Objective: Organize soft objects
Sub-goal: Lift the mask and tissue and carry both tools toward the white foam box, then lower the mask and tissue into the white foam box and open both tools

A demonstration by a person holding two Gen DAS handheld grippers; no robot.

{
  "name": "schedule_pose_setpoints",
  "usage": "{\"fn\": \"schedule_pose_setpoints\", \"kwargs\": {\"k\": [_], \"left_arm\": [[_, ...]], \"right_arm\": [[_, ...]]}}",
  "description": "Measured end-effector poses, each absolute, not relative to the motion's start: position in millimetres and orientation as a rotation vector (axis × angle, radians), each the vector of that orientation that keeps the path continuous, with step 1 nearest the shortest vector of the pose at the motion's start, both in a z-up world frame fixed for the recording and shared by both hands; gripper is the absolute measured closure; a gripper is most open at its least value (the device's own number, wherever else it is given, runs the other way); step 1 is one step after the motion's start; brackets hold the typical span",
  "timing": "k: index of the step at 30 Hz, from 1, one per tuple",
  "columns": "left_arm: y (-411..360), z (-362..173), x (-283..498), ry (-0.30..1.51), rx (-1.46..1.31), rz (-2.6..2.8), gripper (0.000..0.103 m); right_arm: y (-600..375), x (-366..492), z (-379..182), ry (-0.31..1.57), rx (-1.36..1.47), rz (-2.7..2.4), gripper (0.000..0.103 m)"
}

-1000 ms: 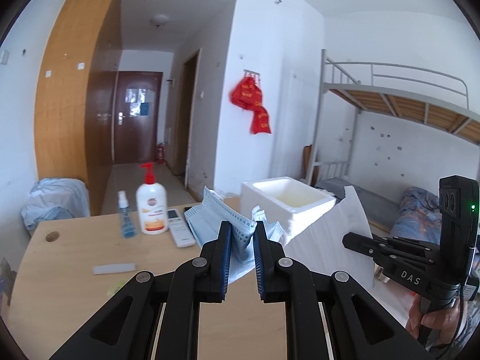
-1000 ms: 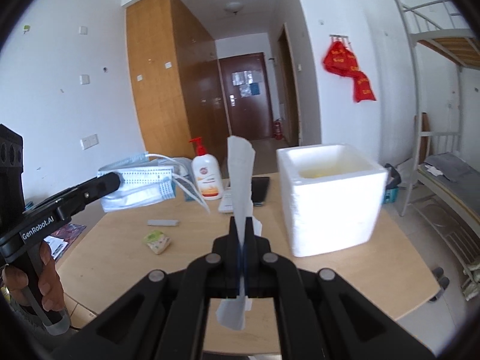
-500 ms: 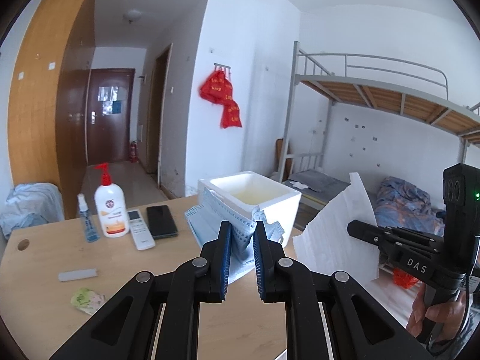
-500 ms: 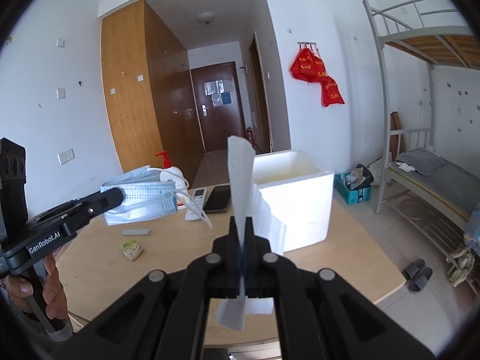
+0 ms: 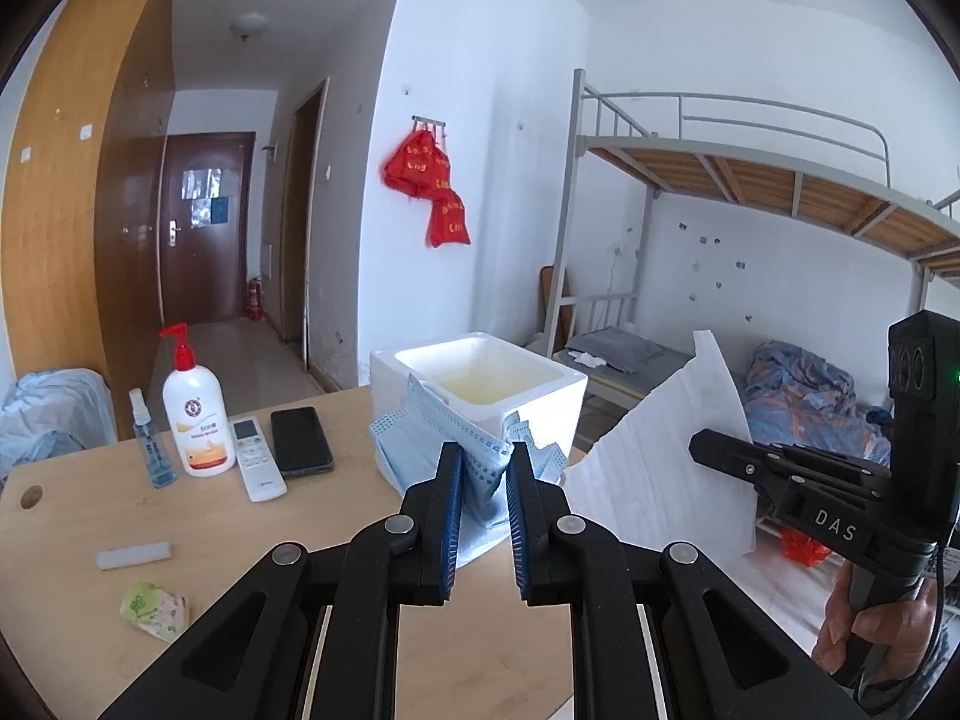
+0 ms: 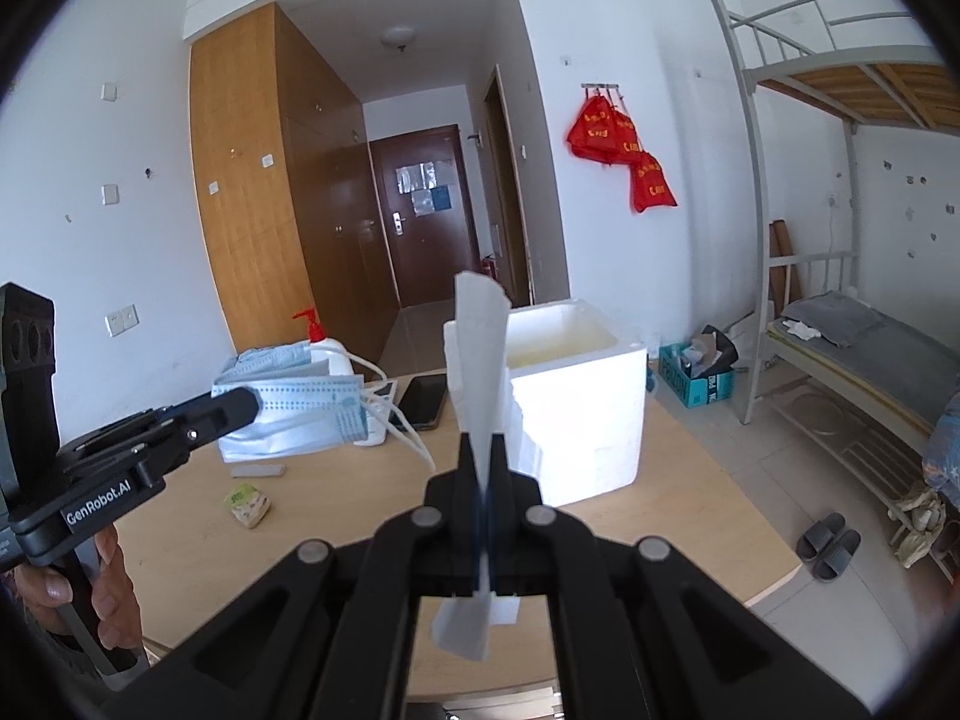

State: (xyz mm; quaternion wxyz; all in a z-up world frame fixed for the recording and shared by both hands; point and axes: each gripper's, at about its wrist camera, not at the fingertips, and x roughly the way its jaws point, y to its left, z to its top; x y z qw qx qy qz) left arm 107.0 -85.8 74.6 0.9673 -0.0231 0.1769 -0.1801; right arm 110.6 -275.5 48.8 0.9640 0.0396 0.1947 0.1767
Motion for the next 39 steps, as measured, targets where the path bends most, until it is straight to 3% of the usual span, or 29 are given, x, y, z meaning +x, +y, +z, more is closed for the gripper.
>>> {"fn": "schedule_pose_setpoints", "kwargs": {"k": [26, 39], "left_arm": [[-103, 122, 172, 0.306, -0.033, -0.371, 0.088], [-124, 117, 251, 0.354, -0.023, -0.392, 0.088]], "right_arm": [[-274, 155, 105, 0.288, 0.030, 0.342, 0.100], [-274, 206, 118, 0.253, 0.017, 0.337, 0.100]]}}
